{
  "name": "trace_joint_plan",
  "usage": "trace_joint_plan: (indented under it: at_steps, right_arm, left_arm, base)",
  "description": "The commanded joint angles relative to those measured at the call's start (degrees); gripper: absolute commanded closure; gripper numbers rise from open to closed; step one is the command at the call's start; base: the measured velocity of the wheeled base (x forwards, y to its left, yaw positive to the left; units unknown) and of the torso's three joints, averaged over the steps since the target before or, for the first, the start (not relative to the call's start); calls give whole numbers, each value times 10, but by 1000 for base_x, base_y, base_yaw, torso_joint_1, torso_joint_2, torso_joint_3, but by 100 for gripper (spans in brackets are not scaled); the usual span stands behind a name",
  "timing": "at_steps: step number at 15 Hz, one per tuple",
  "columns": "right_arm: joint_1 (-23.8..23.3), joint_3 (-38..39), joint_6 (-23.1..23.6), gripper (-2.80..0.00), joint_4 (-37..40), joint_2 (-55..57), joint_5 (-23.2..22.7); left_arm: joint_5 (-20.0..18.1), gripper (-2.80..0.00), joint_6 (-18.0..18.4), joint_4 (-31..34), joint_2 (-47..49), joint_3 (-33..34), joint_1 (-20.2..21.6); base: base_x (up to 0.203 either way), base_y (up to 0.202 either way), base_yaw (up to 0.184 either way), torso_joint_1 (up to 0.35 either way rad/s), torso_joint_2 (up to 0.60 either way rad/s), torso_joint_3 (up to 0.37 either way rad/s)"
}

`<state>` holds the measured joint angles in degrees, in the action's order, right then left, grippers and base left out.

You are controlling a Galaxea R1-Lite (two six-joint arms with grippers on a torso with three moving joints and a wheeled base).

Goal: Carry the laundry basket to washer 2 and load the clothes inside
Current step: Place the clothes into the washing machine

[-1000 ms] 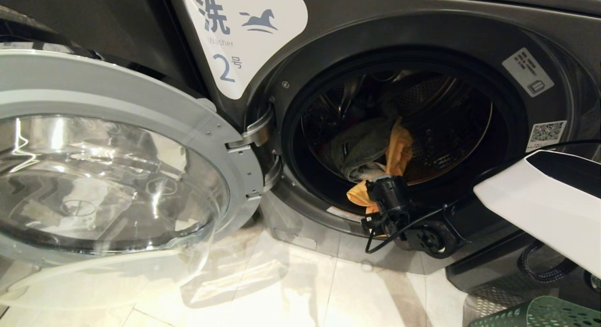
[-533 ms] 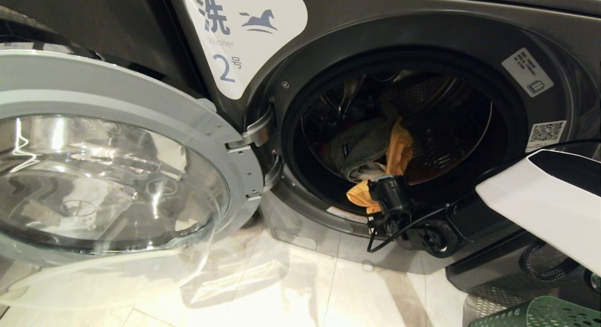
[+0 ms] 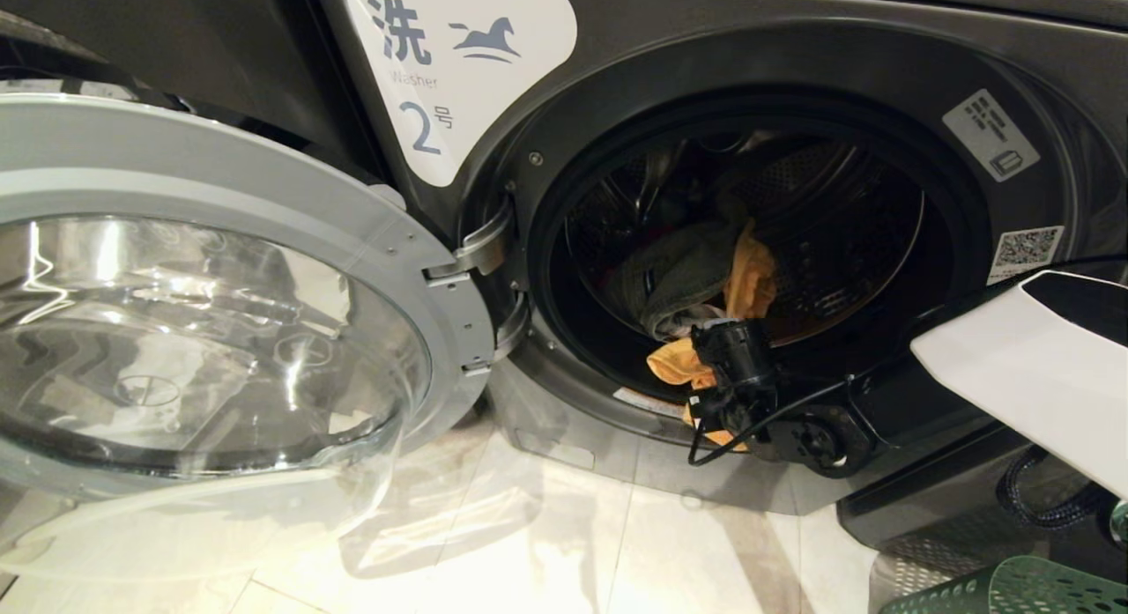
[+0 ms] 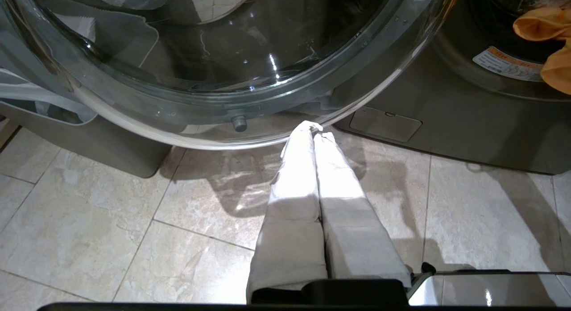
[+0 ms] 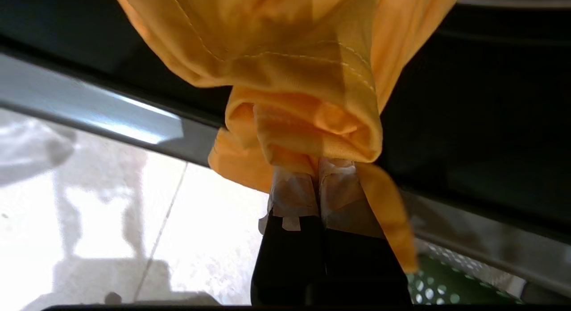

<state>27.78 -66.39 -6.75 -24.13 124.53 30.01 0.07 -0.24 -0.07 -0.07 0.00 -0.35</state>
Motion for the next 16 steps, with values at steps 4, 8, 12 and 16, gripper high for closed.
trace_joint_plan:
  at_steps: [4,8,12,16]
  right_arm:
    - [2,-58,46,0,-147,-3,27]
    - [-9,-160,149,0,-252,82,28]
    - [-38,-265,227,0,-299,143,28]
    - [-57,-361,289,-280,-351,212,29]
  left_arm:
    - [0,0,0,0,1,0,0]
    - [0,0,0,0,1,0,0]
    - [0,0,0,0,1,0,0]
    - [0,0,0,0,1,0,0]
  base:
    - [0,0,0,0,0,0]
    - [0,0,0,0,0,0]
    - [0,0,0,0,0,0]
    - [0,0,0,0,0,0]
